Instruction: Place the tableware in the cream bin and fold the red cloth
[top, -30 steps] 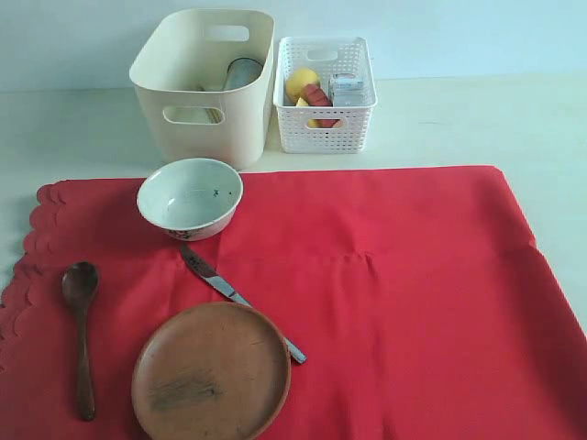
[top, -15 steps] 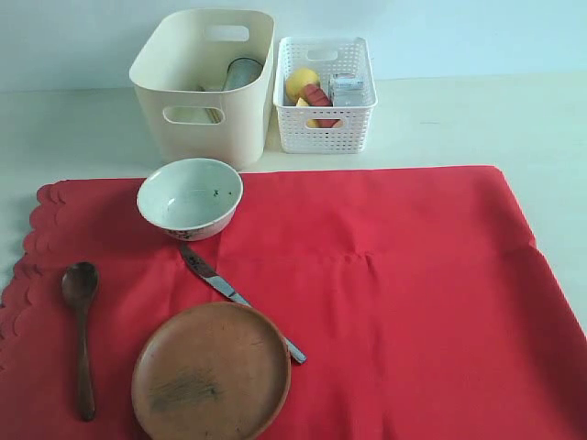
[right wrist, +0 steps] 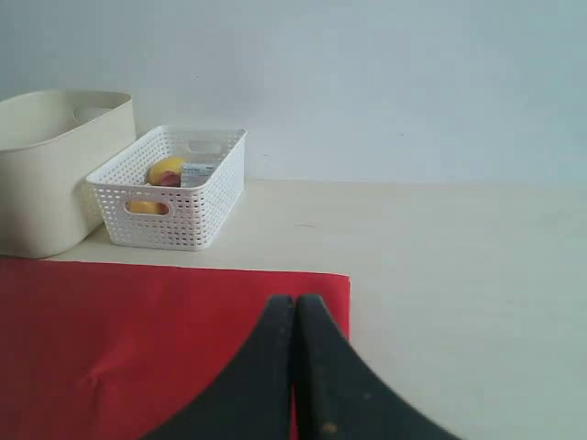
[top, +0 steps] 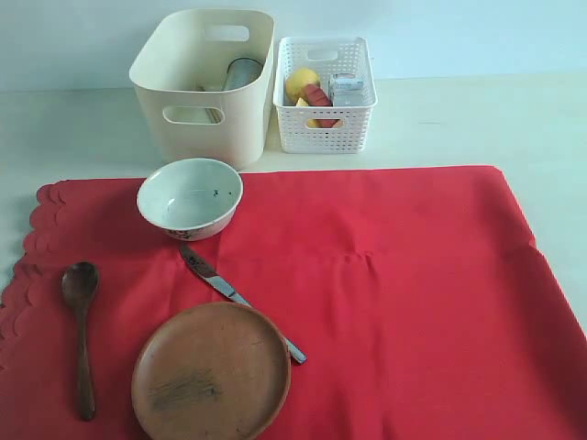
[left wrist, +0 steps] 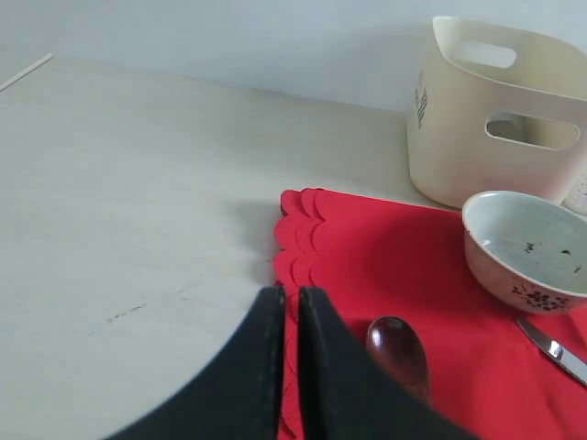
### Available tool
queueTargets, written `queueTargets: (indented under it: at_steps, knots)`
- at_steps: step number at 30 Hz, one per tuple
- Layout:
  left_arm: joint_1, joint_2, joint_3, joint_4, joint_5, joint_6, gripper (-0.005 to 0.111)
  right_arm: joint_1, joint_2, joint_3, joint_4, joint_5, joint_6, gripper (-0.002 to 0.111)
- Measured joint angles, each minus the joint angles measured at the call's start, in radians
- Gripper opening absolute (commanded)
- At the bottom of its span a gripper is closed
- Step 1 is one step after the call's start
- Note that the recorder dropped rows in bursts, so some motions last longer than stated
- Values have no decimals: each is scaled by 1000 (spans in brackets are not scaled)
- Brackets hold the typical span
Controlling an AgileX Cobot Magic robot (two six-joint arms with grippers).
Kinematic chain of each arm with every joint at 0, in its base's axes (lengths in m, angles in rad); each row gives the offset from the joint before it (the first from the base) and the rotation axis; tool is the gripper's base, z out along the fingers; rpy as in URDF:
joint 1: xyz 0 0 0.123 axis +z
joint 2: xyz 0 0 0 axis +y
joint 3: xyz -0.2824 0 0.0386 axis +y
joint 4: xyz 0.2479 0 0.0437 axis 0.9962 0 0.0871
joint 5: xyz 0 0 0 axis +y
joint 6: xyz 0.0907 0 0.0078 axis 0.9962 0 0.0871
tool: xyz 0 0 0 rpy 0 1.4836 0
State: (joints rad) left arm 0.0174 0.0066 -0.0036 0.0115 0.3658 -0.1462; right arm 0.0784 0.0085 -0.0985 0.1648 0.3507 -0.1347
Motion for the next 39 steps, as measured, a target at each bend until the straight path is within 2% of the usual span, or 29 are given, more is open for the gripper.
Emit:
queueTargets:
  at_steps: [39]
  knots:
    - [-11,0,0,0,0,0,8,-2,-3,0,-28,10,0,0]
